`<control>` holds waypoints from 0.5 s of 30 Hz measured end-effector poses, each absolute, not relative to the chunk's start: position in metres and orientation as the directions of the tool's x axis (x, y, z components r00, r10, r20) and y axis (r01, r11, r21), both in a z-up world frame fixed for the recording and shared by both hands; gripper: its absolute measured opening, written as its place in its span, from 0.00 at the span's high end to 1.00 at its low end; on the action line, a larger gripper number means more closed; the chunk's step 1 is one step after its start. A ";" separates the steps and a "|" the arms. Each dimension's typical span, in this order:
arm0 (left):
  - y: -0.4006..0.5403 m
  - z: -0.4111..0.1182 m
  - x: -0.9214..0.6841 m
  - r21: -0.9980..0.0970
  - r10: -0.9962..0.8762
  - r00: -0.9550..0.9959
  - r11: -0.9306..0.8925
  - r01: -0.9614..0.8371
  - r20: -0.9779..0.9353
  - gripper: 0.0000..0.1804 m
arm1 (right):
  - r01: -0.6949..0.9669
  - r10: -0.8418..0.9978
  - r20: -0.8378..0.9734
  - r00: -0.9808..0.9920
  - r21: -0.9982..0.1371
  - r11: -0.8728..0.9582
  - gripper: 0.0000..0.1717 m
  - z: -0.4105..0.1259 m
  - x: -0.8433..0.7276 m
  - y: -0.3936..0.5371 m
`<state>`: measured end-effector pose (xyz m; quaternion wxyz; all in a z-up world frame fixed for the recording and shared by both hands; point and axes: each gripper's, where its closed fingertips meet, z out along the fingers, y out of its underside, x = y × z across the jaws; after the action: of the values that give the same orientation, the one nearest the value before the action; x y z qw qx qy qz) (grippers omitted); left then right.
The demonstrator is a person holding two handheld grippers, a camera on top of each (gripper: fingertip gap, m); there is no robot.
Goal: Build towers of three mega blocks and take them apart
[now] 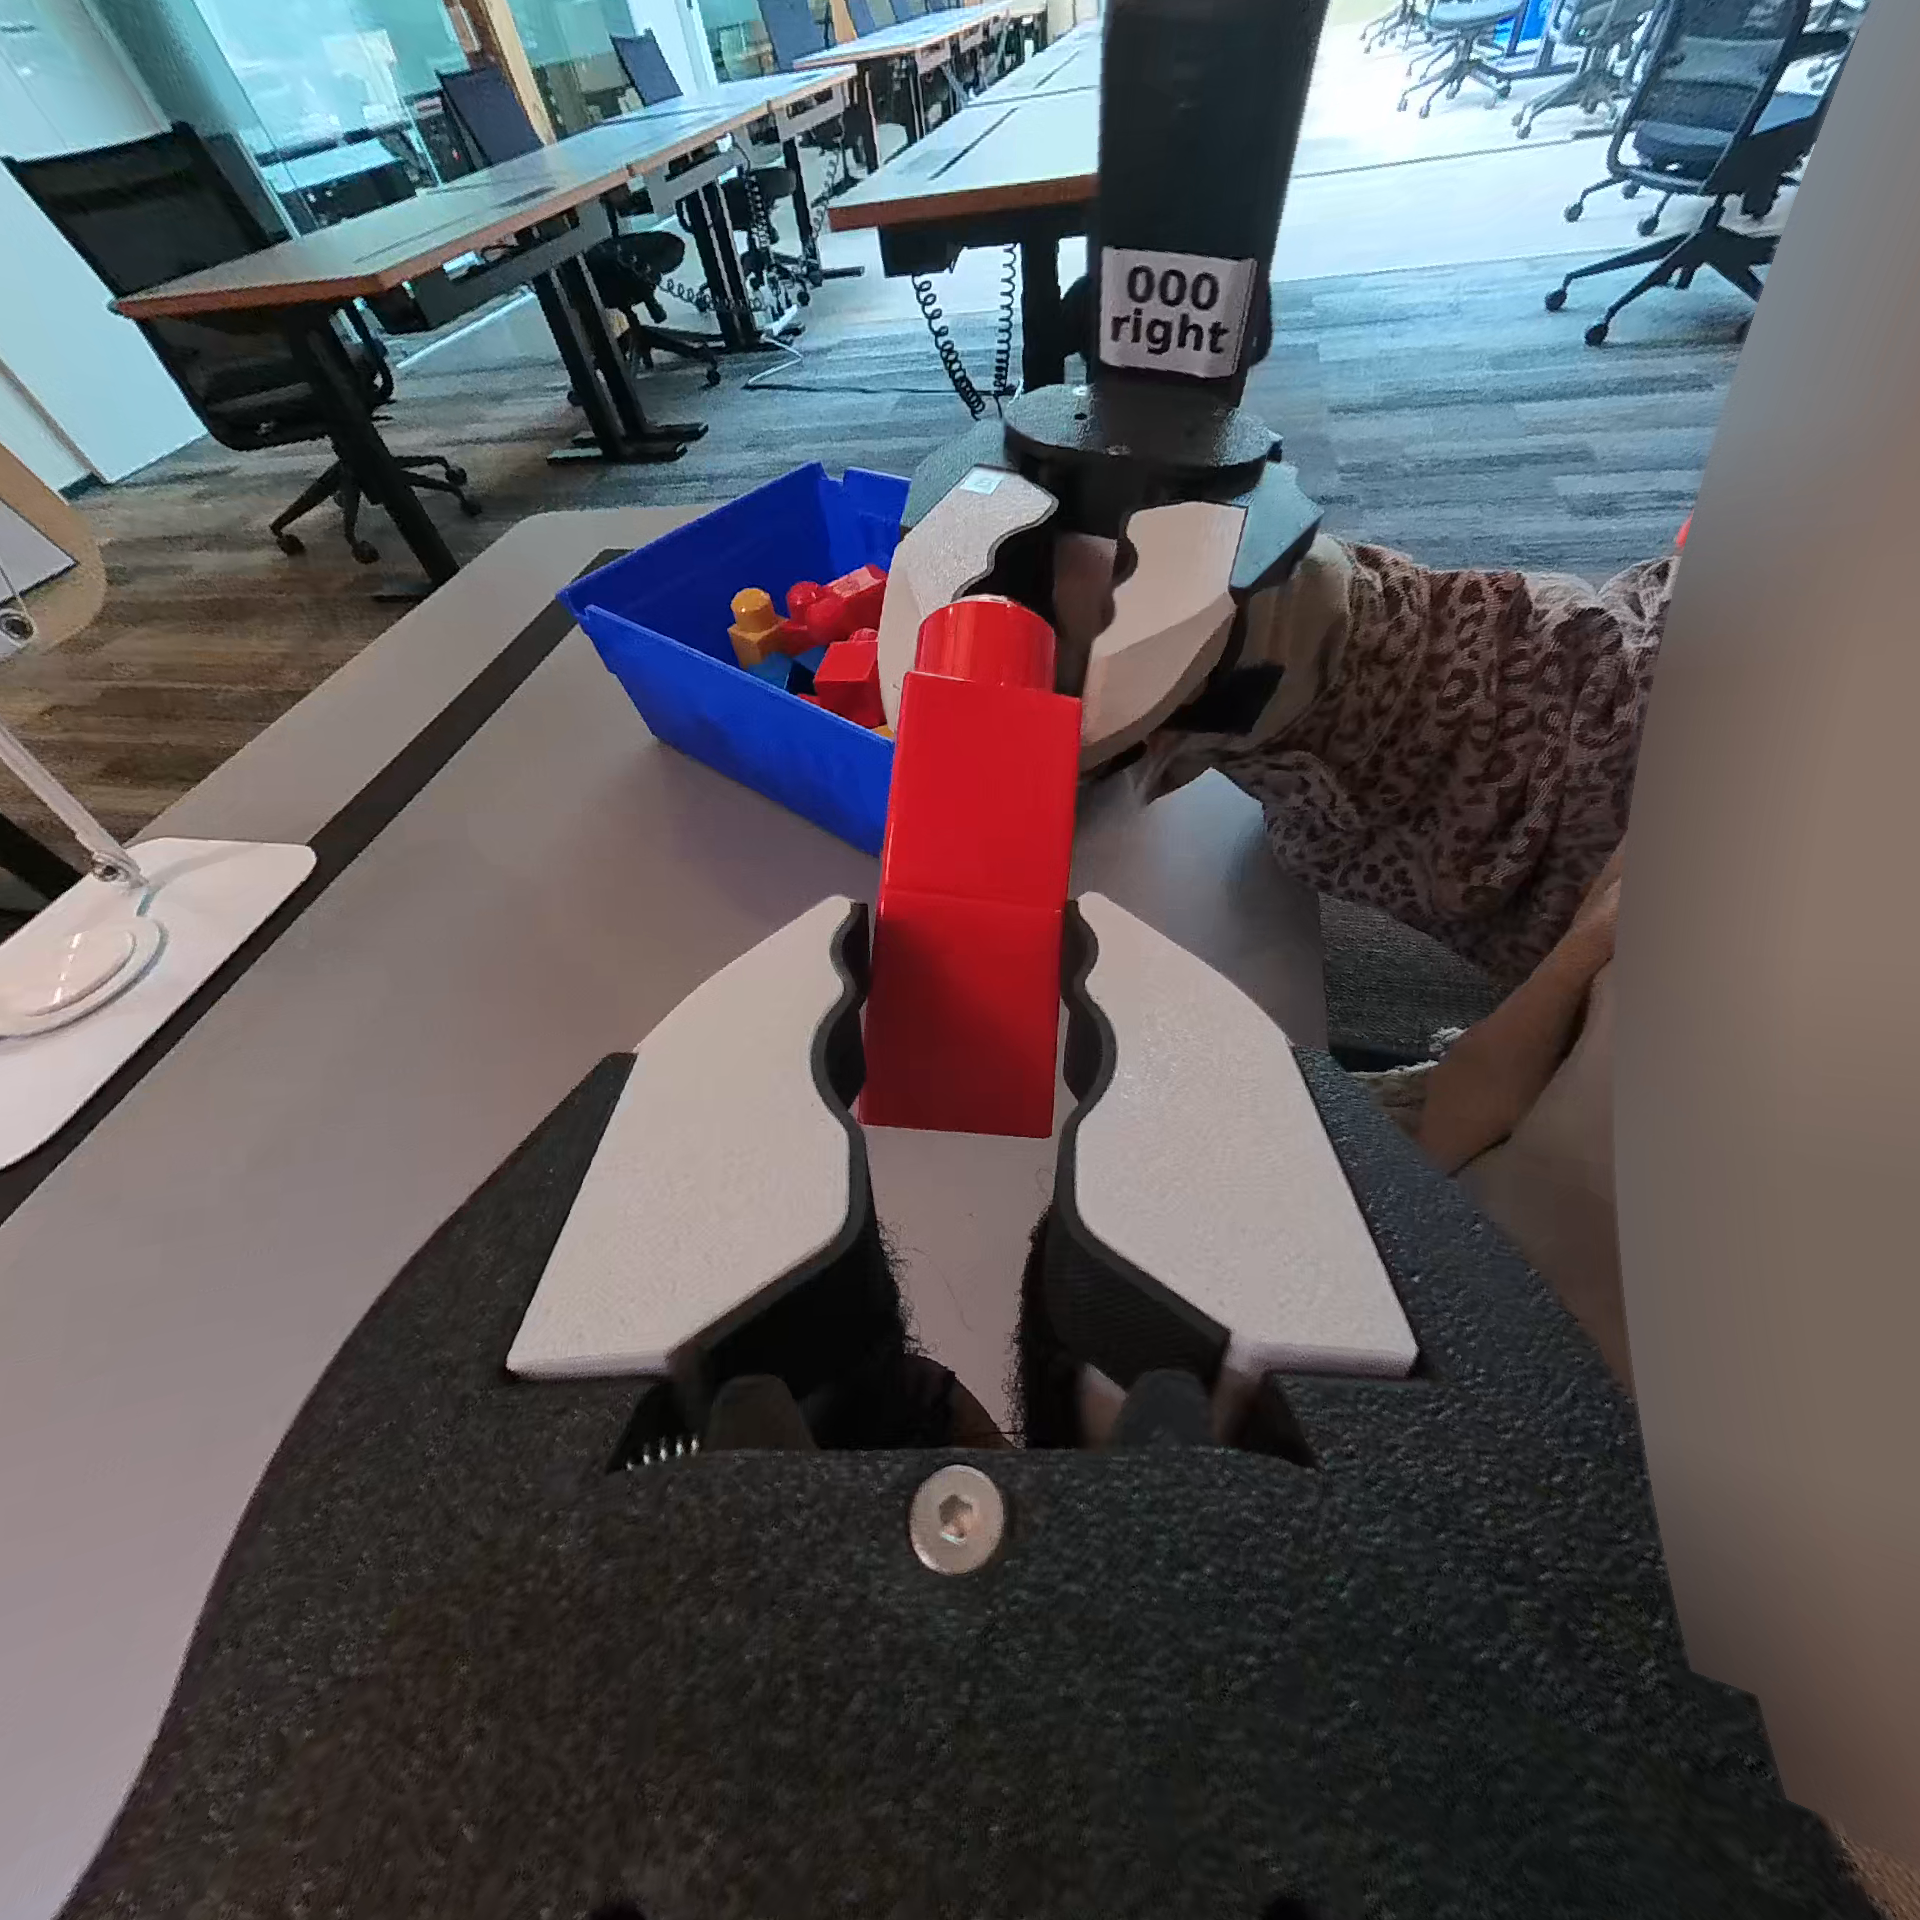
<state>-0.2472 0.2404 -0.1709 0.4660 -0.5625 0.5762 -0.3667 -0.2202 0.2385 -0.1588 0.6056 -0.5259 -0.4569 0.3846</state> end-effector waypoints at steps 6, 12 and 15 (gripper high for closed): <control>0.239 -0.182 -0.244 -0.930 -0.991 0.050 0.098 -0.355 -0.124 0.81 | 0.034 0.948 0.168 0.271 -0.986 0.165 0.74 -0.161 -0.225 0.235; 0.231 -0.192 -0.241 -0.904 -0.992 0.001 0.118 -0.410 -0.130 0.81 | 0.116 0.955 0.218 0.204 -0.974 0.197 0.73 -0.174 -0.233 0.225; 0.224 -0.195 -0.238 -0.899 -0.992 -0.039 0.125 -0.419 -0.120 0.81 | 0.216 0.927 0.311 0.211 -0.939 0.266 0.96 -0.187 -0.237 0.227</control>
<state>-0.2385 0.2242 -0.1951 0.4081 -0.5605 0.6293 -0.3512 -0.2368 0.2270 -0.1865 0.5773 -0.5219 -0.5474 0.3077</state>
